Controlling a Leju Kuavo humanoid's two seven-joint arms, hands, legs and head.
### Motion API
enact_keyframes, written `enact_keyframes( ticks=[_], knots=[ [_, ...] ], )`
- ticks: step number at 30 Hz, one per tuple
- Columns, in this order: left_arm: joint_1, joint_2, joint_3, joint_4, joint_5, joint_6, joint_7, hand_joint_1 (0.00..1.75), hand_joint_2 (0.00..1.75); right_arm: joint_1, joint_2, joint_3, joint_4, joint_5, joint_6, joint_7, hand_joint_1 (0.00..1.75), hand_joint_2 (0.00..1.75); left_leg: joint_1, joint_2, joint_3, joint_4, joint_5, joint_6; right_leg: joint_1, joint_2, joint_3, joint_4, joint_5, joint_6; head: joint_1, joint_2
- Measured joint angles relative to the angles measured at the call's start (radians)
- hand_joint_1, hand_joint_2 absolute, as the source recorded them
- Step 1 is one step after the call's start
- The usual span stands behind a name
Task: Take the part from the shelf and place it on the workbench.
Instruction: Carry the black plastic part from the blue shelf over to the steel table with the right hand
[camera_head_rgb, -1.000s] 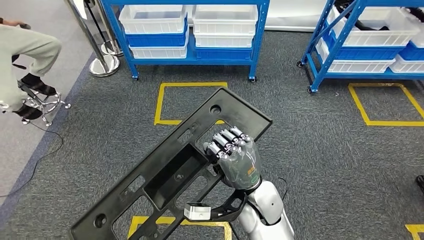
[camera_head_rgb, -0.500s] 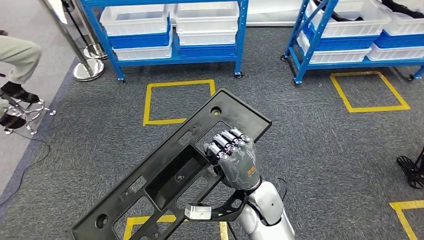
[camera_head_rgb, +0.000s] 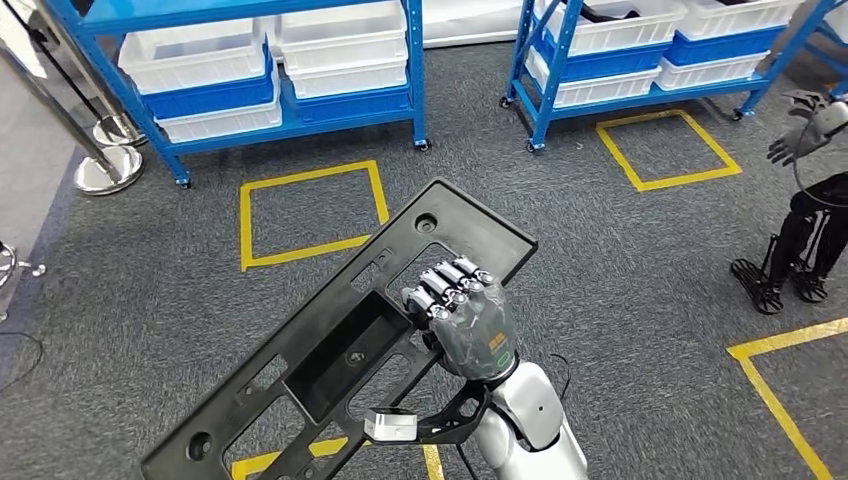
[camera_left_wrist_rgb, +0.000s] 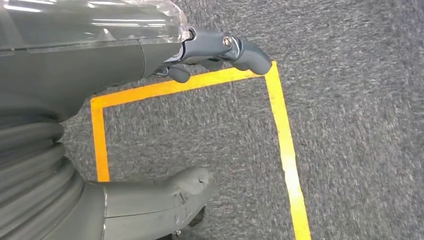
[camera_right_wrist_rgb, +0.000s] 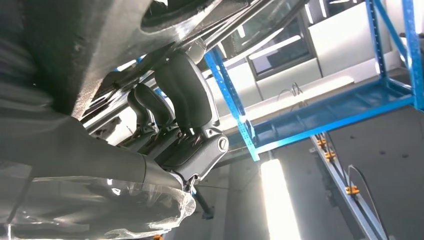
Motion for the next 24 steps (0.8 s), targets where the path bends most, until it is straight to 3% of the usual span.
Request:
enact_keyframes(
  ticks=[2, 4, 6, 7, 8, 10, 12, 13, 15, 17, 19, 21, 22, 23, 24],
  knots=[
    [-0.002, -0.002, 0.000, 0.000, -0.001, 0.000, 0.000, 0.00, 1.75, -0.001, -0.002, 0.000, -0.001, 0.000, 0.000, 0.002, 1.75, 1.75, 0.004, 0.023, 0.006, -0.018, 0.013, 0.012, 0.003, -0.032, -0.015, 0.028, -0.022, 0.011, 0.001, 0.000],
    [-0.001, -0.002, 0.000, 0.000, -0.001, 0.000, 0.000, 0.00, 1.75, -0.003, -0.004, 0.001, -0.002, 0.000, 0.000, 0.004, 1.75, 1.75, 0.005, 0.048, 0.006, -0.026, 0.019, 0.020, 0.003, -0.081, -0.061, 0.127, -0.082, 0.020, 0.002, 0.000],
    [0.001, -0.002, 0.001, 0.000, -0.001, 0.000, 0.000, 0.00, 1.75, -0.001, -0.008, 0.001, -0.002, 0.000, 0.000, 0.005, 1.75, 1.75, 0.004, 0.075, 0.003, -0.024, 0.019, 0.021, -0.005, -0.097, -0.112, 0.236, -0.127, 0.029, 0.002, 0.000],
    [0.001, -0.002, 0.001, 0.000, -0.001, 0.000, 0.000, 0.00, 1.75, 0.000, -0.011, 0.001, -0.001, 0.000, 0.000, 0.006, 1.75, 1.75, 0.004, 0.088, 0.002, -0.022, 0.018, 0.020, -0.010, -0.102, -0.118, 0.253, -0.124, 0.034, 0.002, 0.000],
    [0.001, -0.002, 0.001, 0.000, -0.001, 0.000, 0.000, 0.00, 1.75, 0.000, -0.013, 0.001, -0.001, 0.000, 0.000, 0.006, 1.75, 1.75, 0.005, 0.100, 0.001, -0.019, 0.016, 0.017, -0.013, -0.108, -0.104, 0.231, -0.105, 0.037, 0.002, 0.000],
    [-0.001, -0.003, 0.001, 0.000, -0.001, 0.000, 0.000, 0.00, 1.75, -0.001, -0.015, 0.001, -0.001, 0.000, 0.000, 0.006, 1.75, 1.75, 0.007, 0.120, 0.000, -0.007, 0.007, 0.007, -0.016, -0.141, -0.036, 0.112, -0.053, 0.038, 0.002, 0.000],
    [-0.001, -0.003, 0.001, 0.000, -0.001, 0.000, 0.000, 0.00, 1.75, -0.002, -0.016, 0.002, -0.002, 0.000, 0.000, 0.007, 1.75, 1.75, 0.004, 0.137, -0.002, 0.007, -0.004, -0.008, -0.010, -0.169, 0.010, 0.026, -0.032, 0.027, 0.002, 0.000],
    [-0.001, -0.003, 0.001, 0.000, -0.001, 0.000, 0.000, 0.00, 1.75, -0.003, -0.016, 0.003, -0.002, 0.000, 0.000, 0.008, 1.75, 1.75, 0.003, 0.145, -0.002, 0.011, -0.009, -0.015, -0.005, -0.172, 0.014, 0.014, -0.034, 0.019, 0.002, 0.000],
    [-0.003, -0.004, 0.001, 0.000, -0.001, 0.000, -0.001, 0.00, 1.75, -0.003, -0.016, 0.003, -0.003, 0.000, 0.000, 0.011, 1.75, 1.75, 0.005, 0.160, 0.001, 0.012, -0.012, -0.028, -0.002, -0.147, 0.010, 0.013, -0.030, 0.003, 0.002, 0.000],
    [-0.005, -0.004, 0.001, 0.000, -0.001, -0.001, -0.001, 0.00, 1.75, -0.004, -0.016, 0.004, -0.003, 0.001, 0.000, 0.013, 1.75, 1.75, 0.010, 0.134, -0.006, 0.034, -0.036, -0.039, -0.005, -0.128, 0.010, 0.006, -0.023, -0.011, 0.002, 0.000],
    [-0.003, -0.004, 0.001, 0.000, -0.002, -0.001, 0.000, 0.00, 1.75, -0.005, -0.015, 0.005, -0.003, 0.002, 0.000, 0.014, 1.75, 1.75, 0.013, 0.084, -0.045, 0.129, -0.097, -0.044, -0.006, -0.109, 0.010, 0.002, -0.019, -0.019, 0.001, 0.000],
    [0.001, -0.003, 0.001, 0.000, -0.002, -0.001, 0.000, 0.00, 1.75, -0.004, -0.016, 0.006, -0.003, 0.003, 0.000, 0.015, 1.75, 1.75, 0.014, 0.062, -0.102, 0.252, -0.150, -0.045, -0.003, -0.086, 0.007, 0.003, -0.017, -0.023, 0.001, 0.000],
    [0.003, -0.003, 0.001, 0.000, -0.002, -0.001, 0.000, 0.00, 1.75, -0.003, -0.016, 0.006, -0.002, 0.003, 0.000, 0.015, 1.75, 1.75, 0.014, 0.059, -0.117, 0.280, -0.150, -0.044, -0.001, -0.074, 0.005, 0.005, -0.016, -0.024, 0.001, 0.000],
    [0.003, -0.003, 0.002, 0.000, -0.002, -0.001, 0.000, 0.00, 1.75, -0.002, -0.016, 0.006, -0.002, 0.003, 0.000, 0.015, 1.75, 1.75, 0.014, 0.057, -0.115, 0.271, -0.132, -0.041, 0.000, -0.061, 0.004, 0.006, -0.016, -0.024, 0.001, 0.000],
    [0.003, -0.003, 0.002, 0.000, -0.002, -0.001, 0.000, 0.00, 1.75, -0.002, -0.016, 0.006, -0.002, 0.003, 0.000, 0.015, 1.75, 1.75, 0.013, 0.052, -0.095, 0.225, -0.097, -0.037, 0.001, -0.048, 0.004, 0.008, -0.015, -0.024, 0.001, 0.000]
  ],
)
